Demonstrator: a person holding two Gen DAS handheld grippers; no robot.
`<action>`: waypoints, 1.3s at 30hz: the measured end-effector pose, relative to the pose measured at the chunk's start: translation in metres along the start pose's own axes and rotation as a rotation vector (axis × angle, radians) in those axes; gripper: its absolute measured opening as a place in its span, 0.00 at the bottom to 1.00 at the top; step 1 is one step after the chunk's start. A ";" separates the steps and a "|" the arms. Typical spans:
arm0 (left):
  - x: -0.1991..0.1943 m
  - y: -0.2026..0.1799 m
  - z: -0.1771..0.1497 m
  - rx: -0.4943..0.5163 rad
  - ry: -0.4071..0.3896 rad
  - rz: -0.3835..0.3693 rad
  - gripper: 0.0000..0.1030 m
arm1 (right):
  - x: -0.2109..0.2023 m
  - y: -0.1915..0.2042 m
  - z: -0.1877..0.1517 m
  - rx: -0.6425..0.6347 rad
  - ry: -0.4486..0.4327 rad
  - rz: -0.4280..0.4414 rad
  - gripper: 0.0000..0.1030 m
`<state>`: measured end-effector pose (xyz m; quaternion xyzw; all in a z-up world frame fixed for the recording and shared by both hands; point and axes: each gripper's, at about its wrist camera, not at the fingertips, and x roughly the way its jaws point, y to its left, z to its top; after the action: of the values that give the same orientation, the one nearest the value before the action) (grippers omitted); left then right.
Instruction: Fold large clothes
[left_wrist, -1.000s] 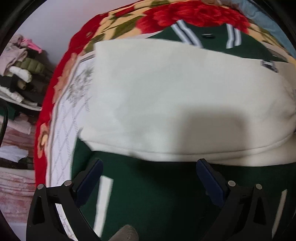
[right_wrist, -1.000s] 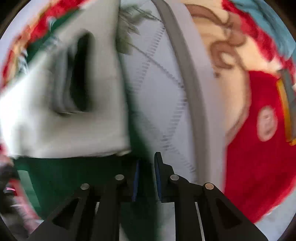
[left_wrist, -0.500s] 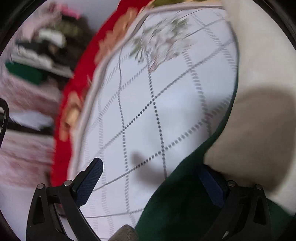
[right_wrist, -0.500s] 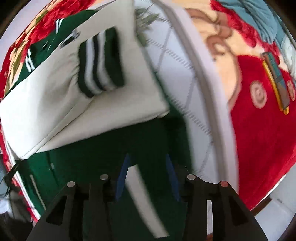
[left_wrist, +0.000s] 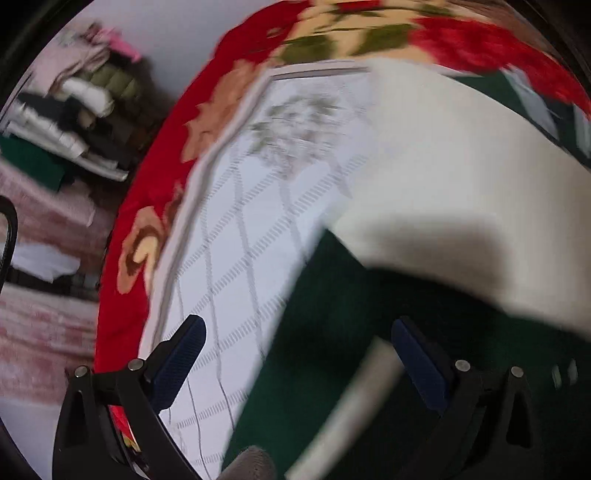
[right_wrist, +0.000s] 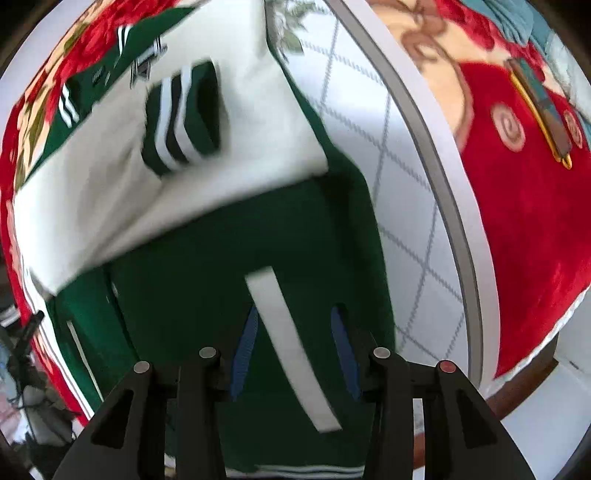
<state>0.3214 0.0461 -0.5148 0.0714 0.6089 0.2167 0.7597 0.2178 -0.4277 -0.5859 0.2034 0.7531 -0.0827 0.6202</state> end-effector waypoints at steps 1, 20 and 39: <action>-0.005 -0.010 -0.009 0.032 0.002 -0.017 1.00 | 0.010 -0.006 -0.006 -0.009 -0.002 0.021 0.42; -0.023 -0.052 0.094 0.003 -0.149 0.003 1.00 | 0.006 0.022 0.150 0.033 -0.199 0.219 0.77; 0.052 -0.023 0.124 -0.029 -0.063 0.051 1.00 | -0.046 0.082 0.167 0.116 -0.378 0.097 0.33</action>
<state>0.4538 0.0661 -0.5396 0.0825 0.5796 0.2424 0.7736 0.4080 -0.4261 -0.5666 0.2558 0.6065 -0.1327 0.7410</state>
